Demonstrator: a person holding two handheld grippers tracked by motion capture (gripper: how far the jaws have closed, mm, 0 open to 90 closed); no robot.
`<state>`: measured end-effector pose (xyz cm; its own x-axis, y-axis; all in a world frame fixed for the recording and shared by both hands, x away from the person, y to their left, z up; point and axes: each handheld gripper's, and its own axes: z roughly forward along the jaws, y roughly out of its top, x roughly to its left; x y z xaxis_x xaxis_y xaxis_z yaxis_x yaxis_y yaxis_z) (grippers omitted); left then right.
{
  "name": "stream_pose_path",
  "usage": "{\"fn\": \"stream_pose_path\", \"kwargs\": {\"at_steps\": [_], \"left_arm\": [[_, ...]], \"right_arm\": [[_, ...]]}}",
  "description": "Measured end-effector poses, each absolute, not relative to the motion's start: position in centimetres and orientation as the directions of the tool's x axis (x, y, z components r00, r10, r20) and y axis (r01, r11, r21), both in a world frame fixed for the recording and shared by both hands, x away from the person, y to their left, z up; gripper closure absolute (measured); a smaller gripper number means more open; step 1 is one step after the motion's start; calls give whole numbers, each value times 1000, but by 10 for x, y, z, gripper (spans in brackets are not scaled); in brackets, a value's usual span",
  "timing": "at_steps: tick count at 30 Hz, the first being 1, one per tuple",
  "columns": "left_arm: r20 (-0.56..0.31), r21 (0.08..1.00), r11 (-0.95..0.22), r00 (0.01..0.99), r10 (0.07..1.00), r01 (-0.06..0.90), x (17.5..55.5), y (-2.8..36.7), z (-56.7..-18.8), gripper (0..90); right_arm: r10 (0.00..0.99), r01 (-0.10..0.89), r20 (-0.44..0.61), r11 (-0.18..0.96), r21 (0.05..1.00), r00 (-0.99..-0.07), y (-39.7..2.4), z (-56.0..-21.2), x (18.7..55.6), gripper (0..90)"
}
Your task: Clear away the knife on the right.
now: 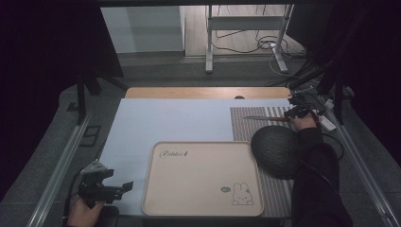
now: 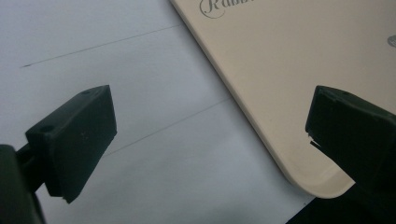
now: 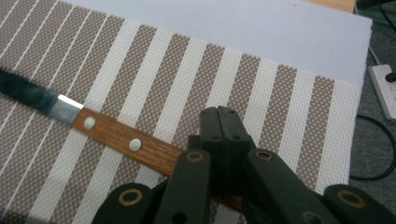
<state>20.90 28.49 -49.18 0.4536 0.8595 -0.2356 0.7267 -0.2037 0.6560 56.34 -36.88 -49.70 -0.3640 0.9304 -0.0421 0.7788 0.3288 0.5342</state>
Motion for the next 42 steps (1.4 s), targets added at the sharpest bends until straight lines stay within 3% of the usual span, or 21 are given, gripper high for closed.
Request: {"fn": "stream_pose_path", "kwargs": {"at_steps": [13, 24, 25, 27, 28, 29, 31, 33, 34, 35, 37, 42], "left_arm": [[-230, 654, -211, 457, 859, 726, 209, 284, -492, 28], [-227, 654, -213, 456, 860, 726, 210, 283, -492, 29], [-226, 653, -213, 456, 861, 727, 210, 283, -492, 30], [-226, 653, -214, 456, 861, 727, 210, 283, -492, 30], [-226, 653, -214, 456, 861, 727, 210, 283, -492, 30], [-226, 653, -214, 456, 861, 727, 210, 283, -492, 30], [-225, 652, -214, 456, 861, 727, 210, 283, -492, 31], [-225, 652, -215, 456, 861, 727, 210, 283, -492, 31], [-225, 652, -215, 456, 861, 727, 210, 283, -492, 31], [-226, 652, -214, 456, 861, 727, 210, 283, -492, 31], [-226, 651, -214, 455, 861, 728, 210, 283, -492, 31], [-226, 651, -214, 455, 861, 728, 210, 283, -492, 31]], "right_arm": [[897, 793, -27, 405, 455, -442, -362, -492, 543, 895], [897, 796, -8, 396, 458, -442, -364, -491, 542, 879], [907, 795, -4, 371, 480, -421, -365, -487, 542, 811], [910, 791, -8, 365, 490, -415, -365, -485, 542, 771], [912, 787, -2, 355, 505, -410, -364, -483, 543, 654], [912, 787, -2, 355, 505, -410, -364, -483, 543, 654], [913, 785, 11, 345, 514, -409, -361, -481, 544, 570], [912, 779, 8, 345, 524, -409, -358, -480, 545, 450], [908, 770, 6, 353, 531, -420, -354, -480, 547, 339], [908, 770, 6, 353, 531, -420, -354, -480, 547, 339], [902, 763, -3, 366, 533, -431, -349, -481, 548, 222], [885, 743, -11, 397, 539, -465, -337, -485, 552, 41]]}}
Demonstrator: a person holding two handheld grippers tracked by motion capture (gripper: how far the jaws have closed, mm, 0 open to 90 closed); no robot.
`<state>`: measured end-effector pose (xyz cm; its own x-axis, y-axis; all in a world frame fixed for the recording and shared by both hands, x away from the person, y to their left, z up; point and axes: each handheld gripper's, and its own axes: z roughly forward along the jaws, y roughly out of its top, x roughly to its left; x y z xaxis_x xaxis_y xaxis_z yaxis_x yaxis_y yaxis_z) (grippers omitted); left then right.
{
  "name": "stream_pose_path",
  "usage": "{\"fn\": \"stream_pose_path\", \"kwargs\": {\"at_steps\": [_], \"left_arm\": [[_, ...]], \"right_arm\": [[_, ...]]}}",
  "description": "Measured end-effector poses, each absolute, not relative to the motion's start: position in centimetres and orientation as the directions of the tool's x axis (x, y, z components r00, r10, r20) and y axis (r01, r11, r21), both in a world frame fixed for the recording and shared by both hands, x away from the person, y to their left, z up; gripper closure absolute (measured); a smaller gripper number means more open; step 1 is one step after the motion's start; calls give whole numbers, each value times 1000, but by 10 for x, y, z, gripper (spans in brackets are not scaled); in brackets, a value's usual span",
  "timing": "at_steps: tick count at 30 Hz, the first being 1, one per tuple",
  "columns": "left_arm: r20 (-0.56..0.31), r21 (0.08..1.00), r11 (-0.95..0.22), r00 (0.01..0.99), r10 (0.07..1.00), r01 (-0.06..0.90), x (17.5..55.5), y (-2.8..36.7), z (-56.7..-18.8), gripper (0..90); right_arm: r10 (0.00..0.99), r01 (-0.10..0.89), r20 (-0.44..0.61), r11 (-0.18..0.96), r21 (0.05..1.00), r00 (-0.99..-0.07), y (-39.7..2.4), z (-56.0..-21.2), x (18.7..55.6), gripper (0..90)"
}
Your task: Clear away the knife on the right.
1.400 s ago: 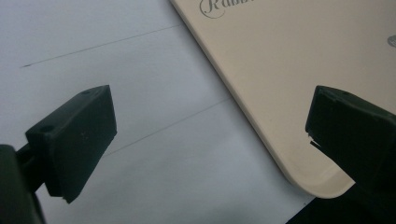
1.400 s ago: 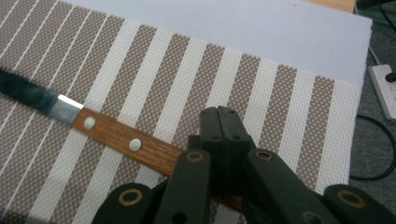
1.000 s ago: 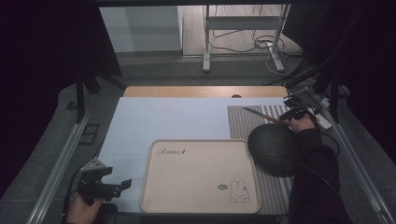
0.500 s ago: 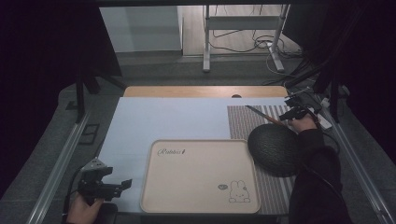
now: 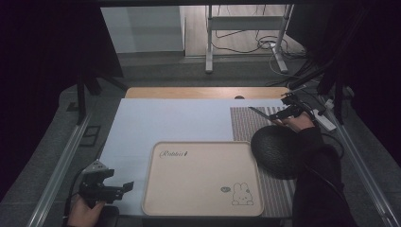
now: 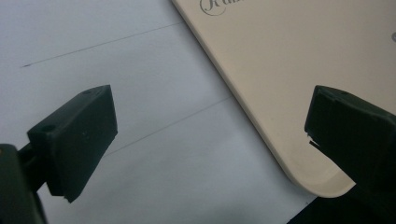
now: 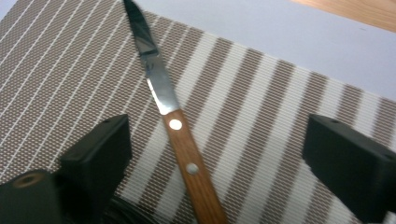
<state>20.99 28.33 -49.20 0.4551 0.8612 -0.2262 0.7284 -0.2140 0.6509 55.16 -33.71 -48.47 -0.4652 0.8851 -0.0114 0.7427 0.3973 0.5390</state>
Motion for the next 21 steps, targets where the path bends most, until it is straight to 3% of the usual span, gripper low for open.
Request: {"fn": "stream_pose_path", "kwargs": {"at_steps": [1, 6, 16, 21], "left_arm": [[-227, 651, -214, 455, 861, 729, 210, 283, -492, 31], [-228, 649, -214, 455, 861, 730, 210, 283, -492, 31], [-231, 649, -212, 455, 860, 731, 210, 284, -492, 31], [-231, 649, -212, 455, 860, 731, 210, 284, -492, 31]], "right_arm": [[879, 739, -17, 410, 534, -476, -334, -486, 552, 6], [861, 737, -42, 458, 497, -507, -325, -491, 555, 0], [887, 789, 4, 408, 460, -461, -326, -507, 564, 0], [878, 770, -37, 439, 464, -478, -325, -509, 563, 5]]}}
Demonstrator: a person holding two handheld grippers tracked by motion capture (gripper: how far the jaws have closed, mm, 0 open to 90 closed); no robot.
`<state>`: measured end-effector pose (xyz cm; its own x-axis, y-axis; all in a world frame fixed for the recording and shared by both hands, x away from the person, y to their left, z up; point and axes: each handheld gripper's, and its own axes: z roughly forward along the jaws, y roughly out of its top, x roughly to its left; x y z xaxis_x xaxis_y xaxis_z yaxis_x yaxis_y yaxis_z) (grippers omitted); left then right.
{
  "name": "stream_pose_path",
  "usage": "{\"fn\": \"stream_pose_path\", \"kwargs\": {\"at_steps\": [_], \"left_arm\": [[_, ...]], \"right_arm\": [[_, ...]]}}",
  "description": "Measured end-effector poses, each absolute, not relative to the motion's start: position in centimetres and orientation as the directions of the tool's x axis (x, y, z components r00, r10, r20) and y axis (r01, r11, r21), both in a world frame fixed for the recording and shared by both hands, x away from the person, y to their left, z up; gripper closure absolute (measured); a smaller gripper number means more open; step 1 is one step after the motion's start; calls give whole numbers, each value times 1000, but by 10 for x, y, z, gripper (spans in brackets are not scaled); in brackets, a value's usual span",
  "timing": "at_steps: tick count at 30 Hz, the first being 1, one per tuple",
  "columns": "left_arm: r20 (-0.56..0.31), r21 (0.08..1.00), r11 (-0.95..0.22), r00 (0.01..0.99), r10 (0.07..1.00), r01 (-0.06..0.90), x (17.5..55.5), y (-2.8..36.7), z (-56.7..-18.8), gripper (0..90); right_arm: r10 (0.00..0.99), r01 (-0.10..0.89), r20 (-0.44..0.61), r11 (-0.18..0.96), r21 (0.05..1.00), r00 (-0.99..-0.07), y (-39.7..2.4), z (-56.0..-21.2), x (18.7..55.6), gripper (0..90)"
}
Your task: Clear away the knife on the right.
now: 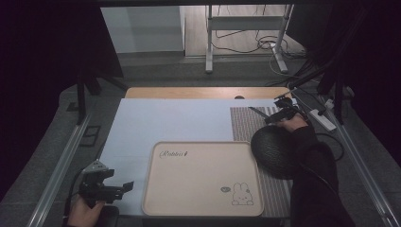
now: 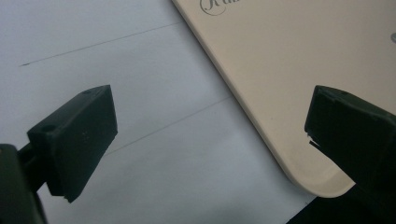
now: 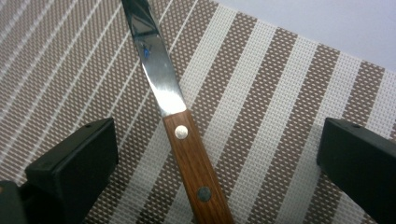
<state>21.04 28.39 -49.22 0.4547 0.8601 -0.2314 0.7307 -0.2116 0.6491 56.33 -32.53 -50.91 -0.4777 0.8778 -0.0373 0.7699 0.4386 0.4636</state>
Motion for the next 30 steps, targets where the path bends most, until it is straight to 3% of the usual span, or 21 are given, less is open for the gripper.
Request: {"fn": "stream_pose_path", "kwargs": {"at_steps": [2, 3, 10, 11, 13, 24, 30], "left_arm": [[-231, 649, -212, 455, 860, 730, 210, 284, -492, 31], [-231, 649, -212, 455, 860, 730, 210, 284, -492, 31], [-232, 648, -212, 454, 860, 732, 210, 284, -492, 31], [-232, 648, -211, 454, 861, 732, 211, 284, -492, 31], [-232, 647, -212, 454, 861, 732, 211, 284, -492, 31], [-232, 647, -212, 454, 860, 732, 210, 284, -492, 31], [-233, 648, -210, 453, 860, 732, 210, 284, -492, 31]], "right_arm": [[859, 745, -44, 467, 476, -511, -326, -506, 561, 139], [859, 745, -44, 467, 476, -511, -326, -506, 561, 139], [829, 710, -39, 501, 494, -558, -337, -498, 558, 580], [831, 712, -39, 499, 494, -556, -339, -497, 558, 676], [825, 706, -29, 502, 499, -565, -342, -497, 558, 740], [800, 685, -55, 545, 483, -598, -345, -495, 557, 773], [823, 703, -50, 513, 492, -565, -360, -492, 555, 774]]}}
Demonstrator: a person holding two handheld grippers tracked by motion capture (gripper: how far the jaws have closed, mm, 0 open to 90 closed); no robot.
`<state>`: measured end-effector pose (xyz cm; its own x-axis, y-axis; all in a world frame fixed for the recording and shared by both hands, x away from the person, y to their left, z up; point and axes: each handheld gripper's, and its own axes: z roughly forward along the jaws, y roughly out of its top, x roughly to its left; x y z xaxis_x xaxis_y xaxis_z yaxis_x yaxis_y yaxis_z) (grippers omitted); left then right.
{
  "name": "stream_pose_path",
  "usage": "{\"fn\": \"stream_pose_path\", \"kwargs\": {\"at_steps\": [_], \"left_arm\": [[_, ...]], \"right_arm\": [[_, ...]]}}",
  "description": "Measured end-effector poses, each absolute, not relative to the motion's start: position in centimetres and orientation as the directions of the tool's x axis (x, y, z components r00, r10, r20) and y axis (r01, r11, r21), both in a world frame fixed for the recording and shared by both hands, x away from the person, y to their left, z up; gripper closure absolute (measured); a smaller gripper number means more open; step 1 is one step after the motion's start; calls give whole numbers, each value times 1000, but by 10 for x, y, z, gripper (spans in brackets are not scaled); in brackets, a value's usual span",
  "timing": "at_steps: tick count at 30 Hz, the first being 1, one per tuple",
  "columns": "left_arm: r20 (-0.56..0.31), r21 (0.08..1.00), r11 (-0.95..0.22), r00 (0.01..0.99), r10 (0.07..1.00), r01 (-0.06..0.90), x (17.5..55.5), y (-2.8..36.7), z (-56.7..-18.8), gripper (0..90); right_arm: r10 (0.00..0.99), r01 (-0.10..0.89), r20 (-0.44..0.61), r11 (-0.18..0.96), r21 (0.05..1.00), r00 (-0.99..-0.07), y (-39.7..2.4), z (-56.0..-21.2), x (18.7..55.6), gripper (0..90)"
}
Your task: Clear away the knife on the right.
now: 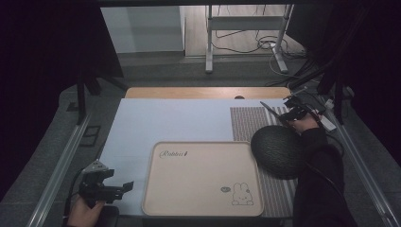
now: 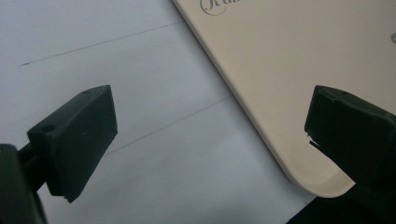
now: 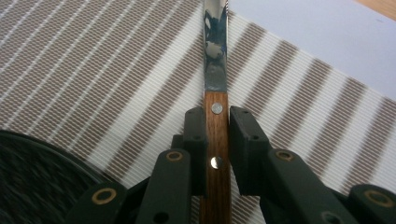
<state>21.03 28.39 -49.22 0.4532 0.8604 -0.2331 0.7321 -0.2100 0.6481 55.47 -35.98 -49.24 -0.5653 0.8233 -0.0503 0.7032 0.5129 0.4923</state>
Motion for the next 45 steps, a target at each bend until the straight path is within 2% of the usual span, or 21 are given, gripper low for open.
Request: {"fn": "stream_pose_path", "kwargs": {"at_steps": [18, 45], "left_arm": [[-230, 647, -212, 452, 862, 733, 211, 283, -492, 31], [-231, 656, -209, 456, 860, 726, 209, 284, -492, 29]], "right_arm": [[839, 701, -19, 467, 539, -544, -372, -471, 537, 774], [779, 663, 30, 513, 545, -627, -317, -468, 480, 773]]}}
